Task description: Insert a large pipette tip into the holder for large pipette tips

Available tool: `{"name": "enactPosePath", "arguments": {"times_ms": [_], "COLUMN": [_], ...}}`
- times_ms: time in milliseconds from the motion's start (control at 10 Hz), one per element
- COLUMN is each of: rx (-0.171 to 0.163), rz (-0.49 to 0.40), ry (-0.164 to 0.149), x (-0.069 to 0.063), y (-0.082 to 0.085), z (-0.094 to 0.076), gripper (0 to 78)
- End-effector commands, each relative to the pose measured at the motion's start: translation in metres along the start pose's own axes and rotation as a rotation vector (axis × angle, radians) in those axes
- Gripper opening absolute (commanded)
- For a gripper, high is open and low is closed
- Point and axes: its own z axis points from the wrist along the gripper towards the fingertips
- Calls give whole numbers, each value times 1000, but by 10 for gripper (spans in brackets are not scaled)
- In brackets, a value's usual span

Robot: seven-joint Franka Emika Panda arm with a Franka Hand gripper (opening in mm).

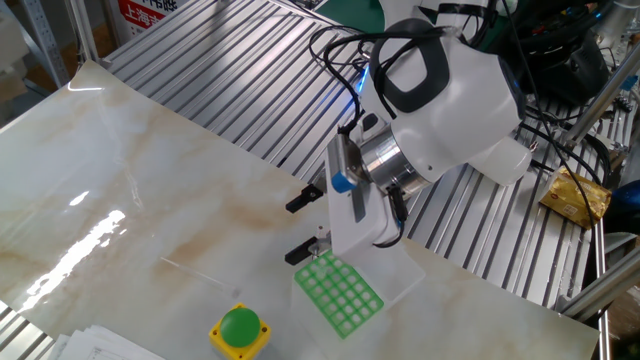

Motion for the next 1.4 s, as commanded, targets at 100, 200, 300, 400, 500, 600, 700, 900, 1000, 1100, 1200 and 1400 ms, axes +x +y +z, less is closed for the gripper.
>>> {"name": "enactPosePath", "arguments": {"times_ms": [100, 200, 300, 400, 500, 600, 700, 900, 1000, 1100, 1200, 1400], "rx": [-57, -54, -47, -42, -44, -55, -57, -54, -48, -39, -41, -57], "rz": [-171, -191, -217, -244, -251, -304, -346, -479, -513, -575, -605, -713], "ry": [403, 422, 432, 446, 454, 513, 543, 621, 638, 677, 696, 733], "x": [-4, -4, -4, -5, -5, -10, -14, -25, -27, -29, -30, -36], "y": [0, 0, 0, 0, 0, -3, -5, -12, -13, -15, -15, -20], "z": [-21, -21, -21, -21, -21, -22, -22, -25, -26, -28, -29, -29], "gripper": [774, 774, 774, 774, 774, 774, 774, 774, 774, 774, 774, 774]}}
